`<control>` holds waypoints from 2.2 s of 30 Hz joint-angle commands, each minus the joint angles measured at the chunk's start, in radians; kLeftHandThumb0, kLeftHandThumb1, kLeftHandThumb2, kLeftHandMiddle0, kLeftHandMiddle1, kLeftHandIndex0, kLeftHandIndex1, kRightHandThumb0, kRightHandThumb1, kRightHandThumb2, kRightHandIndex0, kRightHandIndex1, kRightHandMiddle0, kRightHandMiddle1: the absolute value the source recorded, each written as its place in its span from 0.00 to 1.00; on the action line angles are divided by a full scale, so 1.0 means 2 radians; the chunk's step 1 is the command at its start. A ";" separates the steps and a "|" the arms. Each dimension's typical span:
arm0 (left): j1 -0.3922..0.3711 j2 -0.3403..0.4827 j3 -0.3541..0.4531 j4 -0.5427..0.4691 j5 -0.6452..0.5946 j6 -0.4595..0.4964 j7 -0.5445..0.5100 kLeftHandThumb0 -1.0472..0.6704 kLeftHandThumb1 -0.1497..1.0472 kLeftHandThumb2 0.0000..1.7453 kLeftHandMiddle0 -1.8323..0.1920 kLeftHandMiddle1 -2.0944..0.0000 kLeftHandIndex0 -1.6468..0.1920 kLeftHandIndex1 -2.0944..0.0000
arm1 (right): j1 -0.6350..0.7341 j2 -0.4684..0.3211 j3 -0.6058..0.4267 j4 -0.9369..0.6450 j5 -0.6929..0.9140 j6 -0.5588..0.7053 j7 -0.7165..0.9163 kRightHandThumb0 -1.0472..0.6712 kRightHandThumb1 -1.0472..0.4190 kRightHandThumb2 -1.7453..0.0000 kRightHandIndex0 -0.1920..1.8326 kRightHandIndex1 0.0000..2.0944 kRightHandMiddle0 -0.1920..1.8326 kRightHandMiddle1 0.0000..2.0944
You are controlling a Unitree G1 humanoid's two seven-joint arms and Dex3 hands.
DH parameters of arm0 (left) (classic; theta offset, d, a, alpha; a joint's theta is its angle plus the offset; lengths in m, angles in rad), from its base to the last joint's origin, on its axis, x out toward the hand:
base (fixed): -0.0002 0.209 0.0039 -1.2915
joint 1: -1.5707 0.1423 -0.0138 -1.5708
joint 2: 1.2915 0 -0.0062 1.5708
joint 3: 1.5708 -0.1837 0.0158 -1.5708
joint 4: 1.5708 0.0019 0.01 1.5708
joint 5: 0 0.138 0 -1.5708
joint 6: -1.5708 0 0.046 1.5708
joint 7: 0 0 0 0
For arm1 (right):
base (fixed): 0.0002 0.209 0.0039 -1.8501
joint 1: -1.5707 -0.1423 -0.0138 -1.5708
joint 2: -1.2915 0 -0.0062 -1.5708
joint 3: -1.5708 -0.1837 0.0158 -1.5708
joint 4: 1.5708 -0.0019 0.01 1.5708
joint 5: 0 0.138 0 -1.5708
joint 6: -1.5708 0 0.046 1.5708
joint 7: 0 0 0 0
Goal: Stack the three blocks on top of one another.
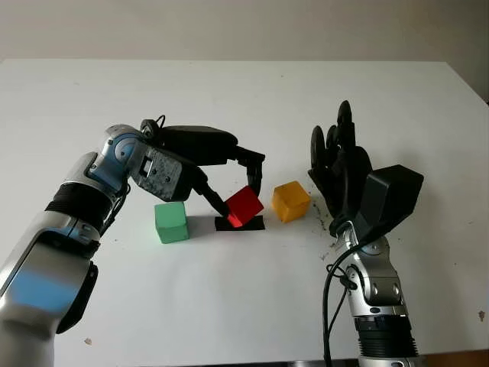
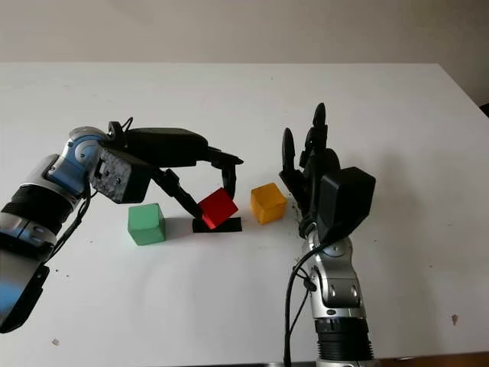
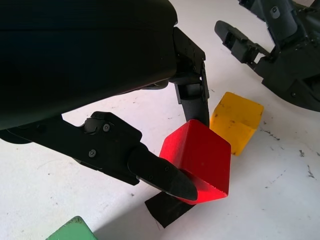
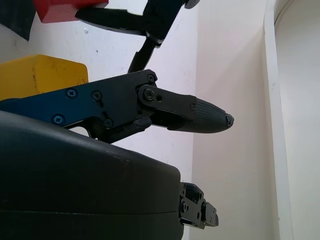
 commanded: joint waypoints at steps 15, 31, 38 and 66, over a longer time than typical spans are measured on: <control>-0.003 -0.001 -0.016 0.037 0.050 -0.016 0.042 0.36 0.99 0.03 0.85 0.98 0.72 0.30 | 0.005 -0.001 -0.003 -0.016 0.004 0.002 0.000 0.29 0.00 0.67 0.00 0.03 0.01 0.03; -0.005 0.003 -0.015 0.036 0.067 -0.019 0.057 0.33 0.98 0.03 0.86 0.98 0.74 0.37 | 0.005 -0.001 -0.002 -0.014 0.005 0.000 0.003 0.29 0.00 0.66 0.00 0.03 0.01 0.02; -0.002 0.003 -0.010 0.032 0.065 -0.011 0.058 0.26 0.93 0.03 0.90 0.98 0.84 0.52 | 0.005 -0.001 -0.002 -0.013 0.001 0.003 0.000 0.29 0.00 0.66 0.01 0.03 0.01 0.03; 0.076 0.066 0.162 -0.095 -0.181 0.136 -0.005 0.13 0.94 0.10 1.00 1.00 0.97 0.98 | -0.007 -0.026 -0.012 -0.014 0.006 -0.003 0.029 0.27 0.00 0.70 0.00 0.02 0.02 0.03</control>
